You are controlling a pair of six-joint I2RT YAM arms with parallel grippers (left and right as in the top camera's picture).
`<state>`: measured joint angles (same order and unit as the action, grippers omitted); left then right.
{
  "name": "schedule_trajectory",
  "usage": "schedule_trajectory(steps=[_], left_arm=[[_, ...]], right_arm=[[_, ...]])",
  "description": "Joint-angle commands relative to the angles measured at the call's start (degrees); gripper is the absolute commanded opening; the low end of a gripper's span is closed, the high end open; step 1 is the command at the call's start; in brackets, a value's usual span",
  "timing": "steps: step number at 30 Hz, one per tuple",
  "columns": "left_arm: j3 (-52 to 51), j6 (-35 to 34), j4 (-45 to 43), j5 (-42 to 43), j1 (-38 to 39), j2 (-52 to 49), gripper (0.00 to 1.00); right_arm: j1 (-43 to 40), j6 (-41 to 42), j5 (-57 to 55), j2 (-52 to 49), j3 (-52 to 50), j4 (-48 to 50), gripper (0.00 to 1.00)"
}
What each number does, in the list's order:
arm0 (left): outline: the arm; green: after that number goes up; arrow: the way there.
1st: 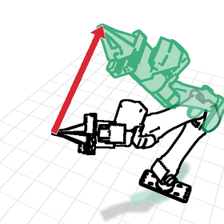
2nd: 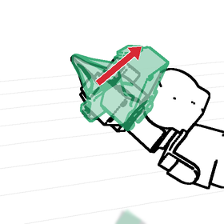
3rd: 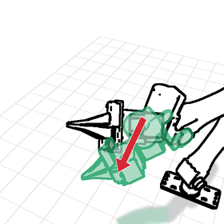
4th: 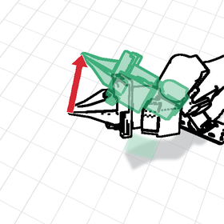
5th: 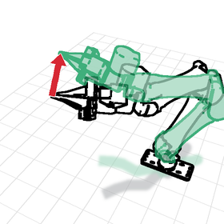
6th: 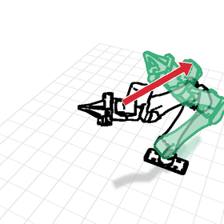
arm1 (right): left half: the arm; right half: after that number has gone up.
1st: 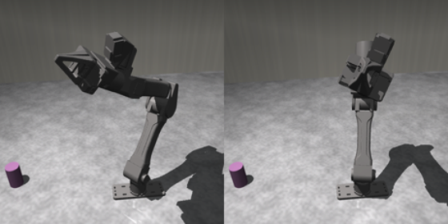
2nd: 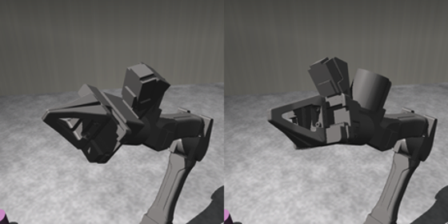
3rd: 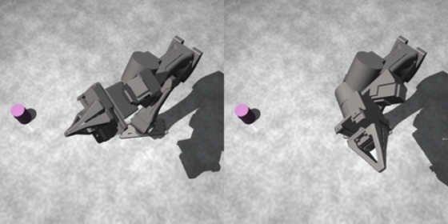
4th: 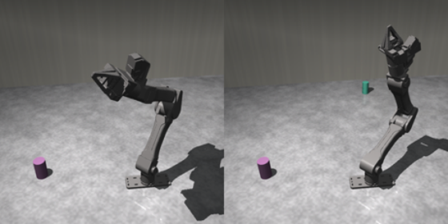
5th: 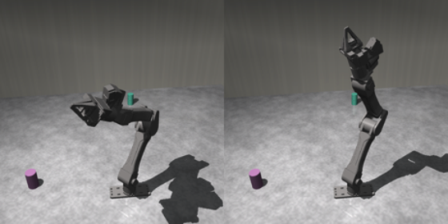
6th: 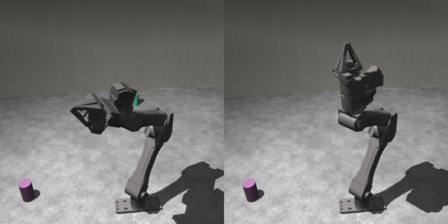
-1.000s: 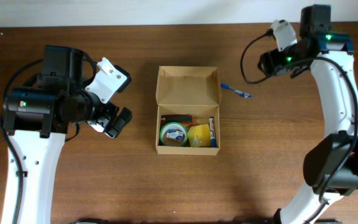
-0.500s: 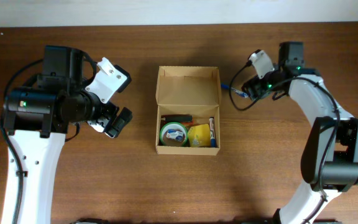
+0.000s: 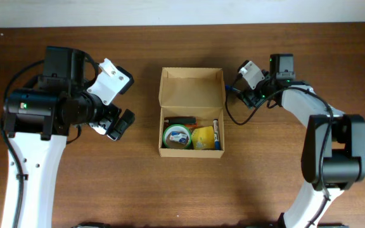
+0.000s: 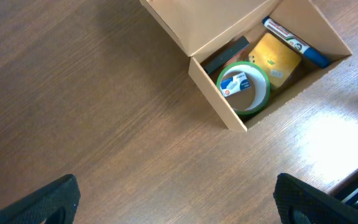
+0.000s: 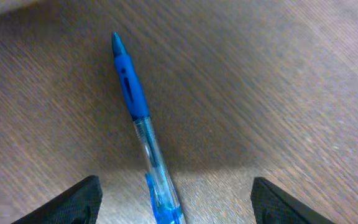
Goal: Pack container
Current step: 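Grasp the blue pen by its end with the right gripper and lift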
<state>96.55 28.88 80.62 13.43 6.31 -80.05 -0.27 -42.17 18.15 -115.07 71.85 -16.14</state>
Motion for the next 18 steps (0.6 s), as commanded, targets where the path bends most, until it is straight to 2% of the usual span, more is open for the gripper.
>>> schedule_trajectory(steps=[1,5,7,8,11,18], left_arm=[[0.8,0.7,0.0,0.2,-0.1,0.3,1.0],[0.8,0.7,0.0,0.2,-0.1,0.3,1.0],[0.8,0.7,0.0,0.2,-0.1,0.3,1.0],[0.8,0.7,0.0,0.2,-0.1,0.3,1.0],[0.8,0.7,0.0,0.2,-0.1,0.3,1.0],[0.8,0.7,0.0,0.2,-0.1,0.3,1.0]], right_arm=[[0.4,-0.9,0.7,-1.9,-0.6,0.9,0.76],[0.6,-0.9,0.7,-3.3,-0.6,1.7,0.73],[0.7,-0.9,0.7,-4.0,-0.6,2.1,0.68],[0.7,-0.9,0.7,-4.1,-0.6,2.3,0.66],[0.7,-0.9,0.7,-4.3,-0.6,2.5,0.47],[0.7,-0.9,0.7,-4.4,-0.6,2.5,0.31]])
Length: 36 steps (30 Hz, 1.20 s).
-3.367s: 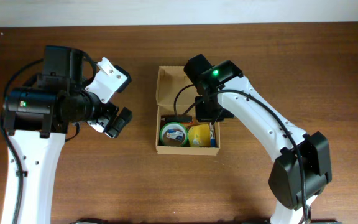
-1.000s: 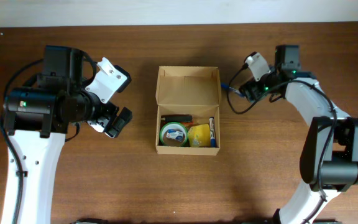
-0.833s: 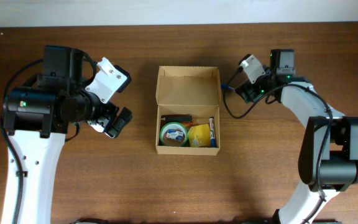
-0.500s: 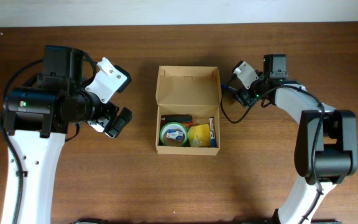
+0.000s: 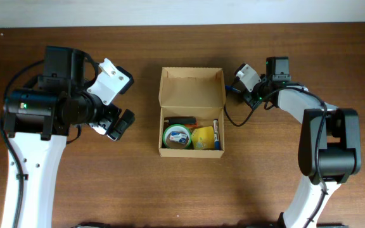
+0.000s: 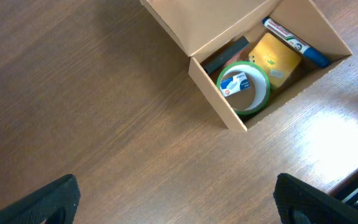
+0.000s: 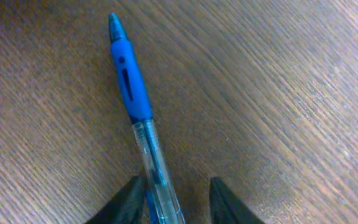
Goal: Pack container
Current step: 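Grasp the blue pen by its end with the right gripper and lift, then carry the blue pen left and lower it into the box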
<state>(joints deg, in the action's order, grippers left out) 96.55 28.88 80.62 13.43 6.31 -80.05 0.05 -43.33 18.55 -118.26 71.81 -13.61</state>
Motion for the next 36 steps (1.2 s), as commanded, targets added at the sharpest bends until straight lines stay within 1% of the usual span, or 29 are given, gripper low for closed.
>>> schedule_trajectory(steps=[1,2,4,6,7,13,18,22,30,36], left_arm=[[0.8,0.7,0.0,0.2,-0.1,0.3,1.0],[0.8,0.7,0.0,0.2,-0.1,0.3,1.0],[0.8,0.7,0.0,0.2,-0.1,0.3,1.0],[0.8,0.7,0.0,0.2,-0.1,0.3,1.0],[0.8,0.7,0.0,0.2,-0.1,0.3,1.0],[0.8,0.7,0.0,0.2,-0.1,0.3,1.0],[0.8,0.7,0.0,0.2,-0.1,0.3,1.0],[0.8,0.7,0.0,0.2,-0.1,0.3,1.0],[0.8,0.7,0.0,0.2,-0.1,0.3,1.0],[0.8,0.7,0.0,0.2,-0.1,0.3,1.0]], right_arm=[[0.3,0.2,0.3,-1.2,-0.6,-0.1,0.27],[0.3,0.2,0.3,-1.2,-0.6,-0.1,0.25],[0.3,0.2,0.3,-1.2,-0.6,-0.1,0.17],[0.3,0.2,0.3,-1.2,-0.6,-0.1,0.05],[0.3,0.3,0.3,-1.2,-0.6,-0.1,0.04],[0.3,1.3,0.3,-1.0,-0.5,-0.3,0.04],[0.3,7.2,0.4,1.5,-0.4,-0.3,0.04],[0.3,9.8,0.6,5.9,-0.4,-0.4,0.04],[0.3,9.8,3.0,17.6,-0.4,-1.5,0.04],[0.3,9.7,11.2,27.2,-0.4,-8.2,0.04]])
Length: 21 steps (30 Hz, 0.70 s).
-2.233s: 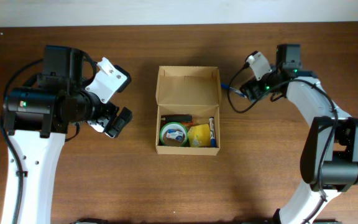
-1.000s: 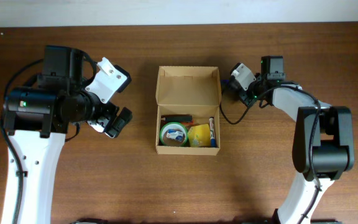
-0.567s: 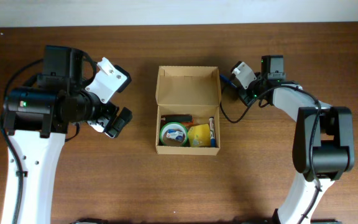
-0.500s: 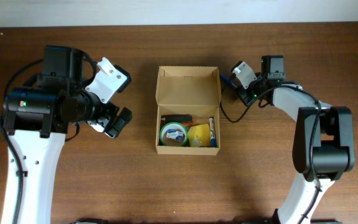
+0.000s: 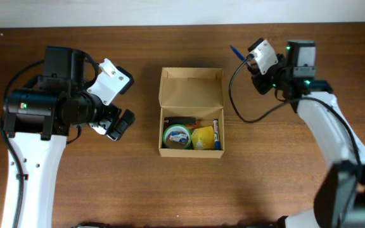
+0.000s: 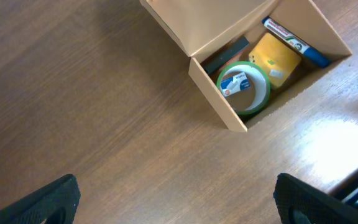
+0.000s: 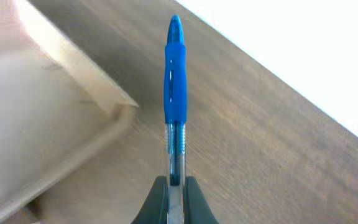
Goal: Pack container
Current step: 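Carry the blue pen left and lower it into the box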
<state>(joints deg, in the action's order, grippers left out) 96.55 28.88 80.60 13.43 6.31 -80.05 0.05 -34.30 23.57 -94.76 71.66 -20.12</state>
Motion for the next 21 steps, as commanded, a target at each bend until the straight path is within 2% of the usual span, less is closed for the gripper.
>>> schedule_trajectory(steps=[1,5,10,21], left_arm=[[0.8,0.7,0.0,0.2,-0.1,0.3,1.0],[0.8,0.7,0.0,0.2,-0.1,0.3,1.0],[0.8,0.7,0.0,0.2,-0.1,0.3,1.0],[0.8,0.7,0.0,0.2,-0.1,0.3,1.0]], right_arm=[[0.3,0.7,8.2,5.1,-0.3,-3.5,0.04],[2.4,0.7,12.0,8.9,-0.3,-11.1,0.04],[10.1,-1.7,11.7,9.0,-0.3,-19.4,0.04],[27.2,-4.9,-0.7,6.7,-0.3,-26.1,0.04]])
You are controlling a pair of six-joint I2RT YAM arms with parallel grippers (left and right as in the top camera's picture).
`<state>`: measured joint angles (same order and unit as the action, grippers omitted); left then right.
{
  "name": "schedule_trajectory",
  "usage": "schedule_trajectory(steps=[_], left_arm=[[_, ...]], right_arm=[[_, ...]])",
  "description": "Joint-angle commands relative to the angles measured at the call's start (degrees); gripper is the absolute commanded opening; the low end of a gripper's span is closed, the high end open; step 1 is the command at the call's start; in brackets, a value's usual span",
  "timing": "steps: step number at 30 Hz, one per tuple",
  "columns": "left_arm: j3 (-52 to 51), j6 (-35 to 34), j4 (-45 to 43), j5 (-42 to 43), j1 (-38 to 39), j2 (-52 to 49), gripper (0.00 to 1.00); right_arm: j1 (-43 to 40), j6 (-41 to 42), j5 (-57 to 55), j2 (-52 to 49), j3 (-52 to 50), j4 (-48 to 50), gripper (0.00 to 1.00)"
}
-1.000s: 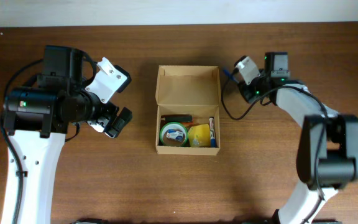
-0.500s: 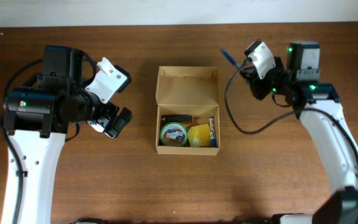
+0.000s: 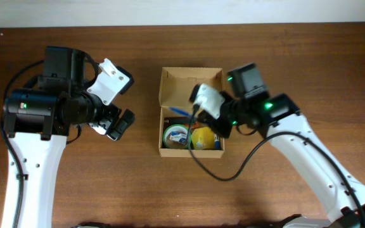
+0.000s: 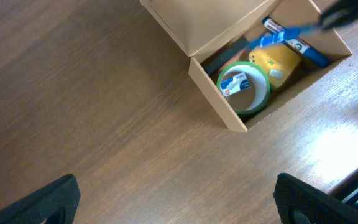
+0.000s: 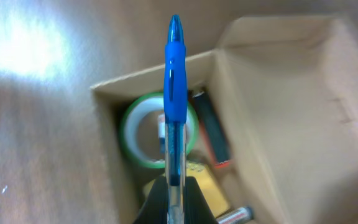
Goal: Pack container
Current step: 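Carry the blue pen left and lower it into the box, then release the pen in the box and raise the right gripper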
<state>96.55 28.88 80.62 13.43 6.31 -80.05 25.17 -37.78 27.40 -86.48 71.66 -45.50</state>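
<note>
An open cardboard box (image 3: 167, 151) sits mid-table holding a green tape roll (image 3: 177, 135), a yellow item (image 3: 203, 137), a marker (image 3: 216, 132) and a dark flat item. My right gripper (image 5: 176, 186) is shut on a blue pen (image 5: 174, 93), held above the box with its tip pointing across the tape roll (image 5: 157, 127). The pen (image 3: 181, 112) shows over the box's upper half, and in the left wrist view the pen (image 4: 278, 36) crosses the box (image 4: 219, 106). My left gripper (image 4: 178, 198) stands open over bare wood, left of the box.
The box's lid flap (image 3: 192, 85) stands open on its far side. The table's far edge (image 3: 182, 25) meets a white wall. Cables trail from both arms.
My right gripper, still shut on the blue pen, has moved from the far right of the table to above the box. The left arm has not moved.
The blue pen first lay on the table right of the box with my right gripper open around it. Then the jaws stood closer about it. Later the pen was held up near the table's far edge, and now it hangs over the box.
</note>
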Motion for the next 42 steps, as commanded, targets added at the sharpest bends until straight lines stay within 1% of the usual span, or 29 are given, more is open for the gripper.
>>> schedule_trajectory(steps=[1,7,9,12,15,21,28,29,30,32,33,35,38,39,42], left_arm=[[0.8,0.7,0.0,0.2,-0.1,0.3,1.0],[0.8,0.7,0.0,0.2,-0.1,0.3,1.0],[0.8,0.7,0.0,0.2,-0.1,0.3,0.99],[0.8,0.7,0.0,0.2,-0.1,0.3,1.0],[0.8,0.7,0.0,0.2,-0.1,0.3,1.0],[0.8,0.7,0.0,0.2,-0.1,0.3,1.0],[0.8,0.7,0.0,0.2,-0.1,0.3,1.0],[0.8,0.7,0.0,0.2,-0.1,0.3,1.0],[0.8,0.7,0.0,0.2,-0.1,0.3,0.99],[0.8,0.7,0.0,0.2,-0.1,0.3,1.0],[0.8,0.7,0.0,0.2,-0.1,0.3,1.0],[0.8,0.7,0.0,0.2,-0.1,0.3,1.0],[0.8,0.7,0.0,0.2,-0.1,0.3,1.0],[0.8,0.7,0.0,0.2,-0.1,0.3,1.0],[0.8,0.7,0.0,0.2,-0.1,0.3,1.0]], right_arm=[[3.1,-1.4,-5.7,-2.7,-0.3,-1.6,0.04],[4.1,-1.4,-7.1,-7.5,-0.3,-5.2,0.04],[4.1,-1.5,-7.1,-8.6,-0.3,-5.2,0.04],[4.1,-3.8,-7.1,-10.0,-0.3,-5.1,0.04],[4.1,-3.9,-7.1,-11.7,-0.3,-5.2,0.04],[4.1,-7.8,-7.1,-13.4,-0.3,-5.1,0.04],[4.1,-8.5,-7.6,-13.6,-0.3,-4.6,0.04],[4.1,-8.5,-7.9,-13.6,-0.3,-4.6,0.05],[4.1,-8.5,-8.1,-13.6,-0.3,-4.6,0.12],[4.1,-8.5,-8.2,-13.6,-0.3,-4.7,0.33],[4.1,-8.5,-8.2,-13.6,-0.3,-4.7,0.38],[4.1,-8.5,-8.2,-13.6,-0.3,-4.7,0.41],[4.1,-8.4,-8.2,-13.6,-0.3,-4.7,0.42],[4.1,-8.3,-8.2,-13.6,-0.3,-4.7,0.41],[4.1,-7.6,-8.2,-13.1,-0.2,-4.7,0.34]])
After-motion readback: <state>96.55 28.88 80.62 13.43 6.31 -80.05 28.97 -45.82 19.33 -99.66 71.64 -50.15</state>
